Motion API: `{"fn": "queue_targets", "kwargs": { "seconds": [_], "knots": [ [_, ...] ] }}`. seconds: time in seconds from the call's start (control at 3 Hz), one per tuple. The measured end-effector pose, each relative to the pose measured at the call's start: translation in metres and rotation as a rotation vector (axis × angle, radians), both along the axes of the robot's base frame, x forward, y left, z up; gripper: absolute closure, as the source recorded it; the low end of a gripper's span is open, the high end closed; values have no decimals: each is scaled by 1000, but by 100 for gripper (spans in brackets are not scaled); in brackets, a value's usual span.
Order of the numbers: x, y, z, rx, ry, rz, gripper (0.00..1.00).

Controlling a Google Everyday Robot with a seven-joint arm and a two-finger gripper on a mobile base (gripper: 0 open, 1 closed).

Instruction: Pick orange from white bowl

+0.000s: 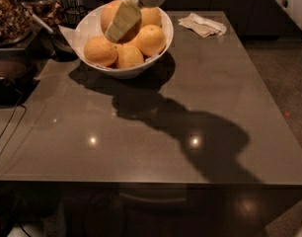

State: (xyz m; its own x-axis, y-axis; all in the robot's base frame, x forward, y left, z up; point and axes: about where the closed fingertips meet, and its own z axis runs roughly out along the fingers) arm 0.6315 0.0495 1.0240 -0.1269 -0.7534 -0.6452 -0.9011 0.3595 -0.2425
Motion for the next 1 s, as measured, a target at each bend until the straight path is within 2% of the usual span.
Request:
{"fn": "queue_targets", "kwargs": {
  "seconds": [0.67,1.0],
  "knots": [
    [-54,4,-27,12,50,-99,100],
    [-55,3,-27,12,52,-101,100]
  ]
}}
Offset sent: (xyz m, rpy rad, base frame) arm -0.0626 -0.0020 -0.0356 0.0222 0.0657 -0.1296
